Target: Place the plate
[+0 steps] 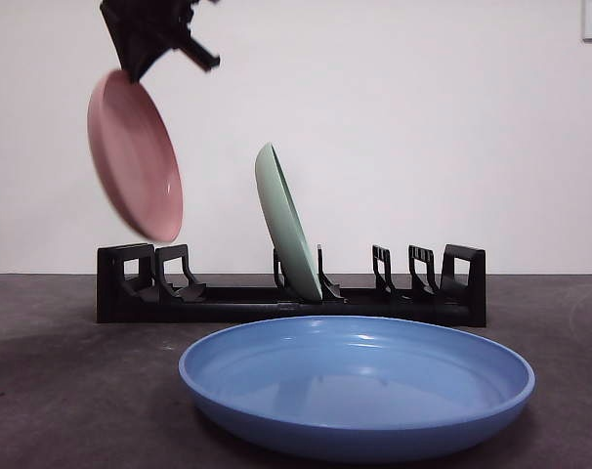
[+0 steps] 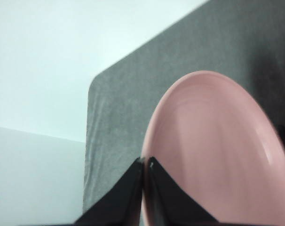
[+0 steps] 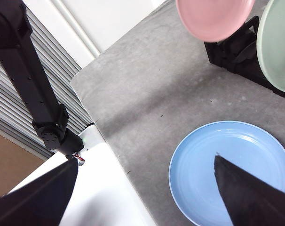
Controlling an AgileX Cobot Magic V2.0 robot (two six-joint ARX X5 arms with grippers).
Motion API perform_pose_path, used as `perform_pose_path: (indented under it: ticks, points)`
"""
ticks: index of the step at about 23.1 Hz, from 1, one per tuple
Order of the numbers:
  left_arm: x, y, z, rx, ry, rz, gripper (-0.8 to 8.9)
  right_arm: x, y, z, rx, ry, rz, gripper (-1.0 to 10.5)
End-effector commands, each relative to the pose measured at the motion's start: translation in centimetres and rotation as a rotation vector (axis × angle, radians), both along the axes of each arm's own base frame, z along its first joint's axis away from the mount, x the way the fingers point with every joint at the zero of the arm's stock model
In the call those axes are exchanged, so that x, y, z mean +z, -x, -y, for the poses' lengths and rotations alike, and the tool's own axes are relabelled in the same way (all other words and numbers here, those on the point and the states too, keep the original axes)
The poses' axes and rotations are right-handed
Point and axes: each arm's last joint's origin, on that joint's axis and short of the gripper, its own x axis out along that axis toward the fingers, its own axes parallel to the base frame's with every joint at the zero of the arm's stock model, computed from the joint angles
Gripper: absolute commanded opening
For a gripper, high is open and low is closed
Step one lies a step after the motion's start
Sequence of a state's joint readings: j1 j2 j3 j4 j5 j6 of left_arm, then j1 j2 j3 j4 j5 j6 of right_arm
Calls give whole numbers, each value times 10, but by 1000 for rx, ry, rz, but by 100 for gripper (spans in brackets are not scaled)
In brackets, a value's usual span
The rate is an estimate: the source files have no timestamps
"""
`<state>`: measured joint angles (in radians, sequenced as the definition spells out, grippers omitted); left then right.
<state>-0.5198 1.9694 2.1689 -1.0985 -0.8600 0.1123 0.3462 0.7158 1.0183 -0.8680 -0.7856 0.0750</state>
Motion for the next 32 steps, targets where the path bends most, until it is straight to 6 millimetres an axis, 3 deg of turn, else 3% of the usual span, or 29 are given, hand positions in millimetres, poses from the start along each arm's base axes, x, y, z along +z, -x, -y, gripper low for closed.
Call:
perform_pose_path:
  ticks: [1, 11, 21, 26, 32]
  points:
    - [15, 5, 5, -12, 17, 39, 8, 5, -1, -1, 13, -7, 36, 465]
    - [58, 49, -7, -37, 76, 97, 8, 8, -3, -2, 12, -18, 66, 465]
    - [97, 112, -33, -165, 360, 49, 8, 8, -3, -2, 6, -21, 65, 465]
    - [107, 134, -43, -247, 500, -5, 9, 6, -1, -1, 6, -10, 37, 465]
    - [112, 157, -47, -370, 621, -57, 8, 4, 19, 8, -51, 28, 37, 465]
